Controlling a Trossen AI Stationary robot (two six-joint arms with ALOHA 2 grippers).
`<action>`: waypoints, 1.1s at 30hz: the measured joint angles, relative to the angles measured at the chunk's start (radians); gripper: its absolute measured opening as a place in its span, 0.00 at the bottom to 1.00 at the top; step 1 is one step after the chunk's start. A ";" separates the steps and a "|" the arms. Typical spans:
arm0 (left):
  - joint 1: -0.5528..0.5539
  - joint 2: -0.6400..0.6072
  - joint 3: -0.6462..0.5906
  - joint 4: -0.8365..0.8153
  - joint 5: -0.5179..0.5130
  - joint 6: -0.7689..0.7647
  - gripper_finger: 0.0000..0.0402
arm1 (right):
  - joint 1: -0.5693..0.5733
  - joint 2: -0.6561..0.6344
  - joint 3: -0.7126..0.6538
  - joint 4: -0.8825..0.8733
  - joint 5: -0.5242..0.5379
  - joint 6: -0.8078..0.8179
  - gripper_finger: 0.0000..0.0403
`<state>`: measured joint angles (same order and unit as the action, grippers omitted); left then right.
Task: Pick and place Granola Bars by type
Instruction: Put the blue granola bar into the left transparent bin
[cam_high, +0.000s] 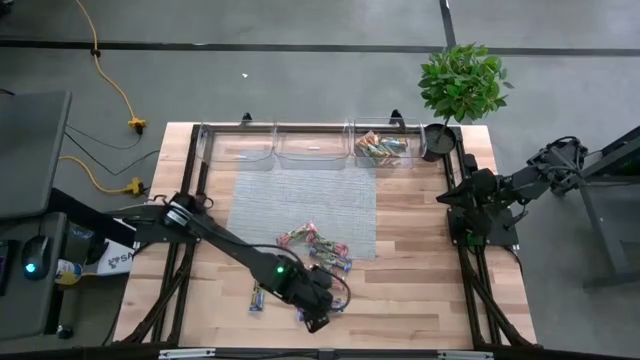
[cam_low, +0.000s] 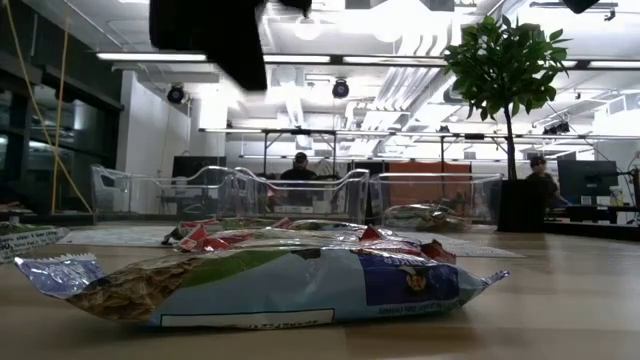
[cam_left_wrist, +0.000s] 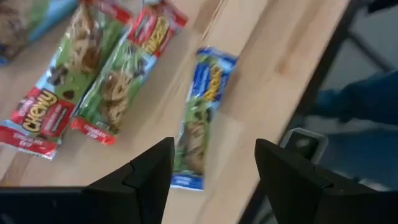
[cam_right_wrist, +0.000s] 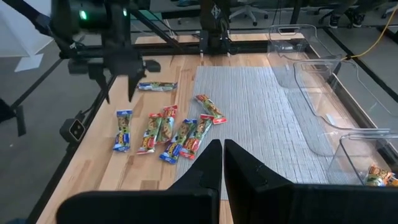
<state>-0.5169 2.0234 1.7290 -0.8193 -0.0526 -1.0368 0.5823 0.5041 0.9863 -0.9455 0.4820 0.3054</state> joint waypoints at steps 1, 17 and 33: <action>0.002 0.013 0.000 0.006 0.014 0.014 0.55 | 0.000 0.000 0.000 0.001 0.000 0.000 0.00; 0.012 0.116 -0.001 0.023 0.027 0.180 0.55 | 0.000 0.000 0.000 0.000 0.020 0.000 0.00; -0.014 0.172 0.012 0.092 -0.013 0.247 0.55 | 0.000 0.000 0.000 0.000 0.020 0.011 0.00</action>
<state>-0.5304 2.1952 1.7409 -0.7270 -0.0652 -0.7897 0.5823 0.5045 0.9862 -0.9451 0.5022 0.3168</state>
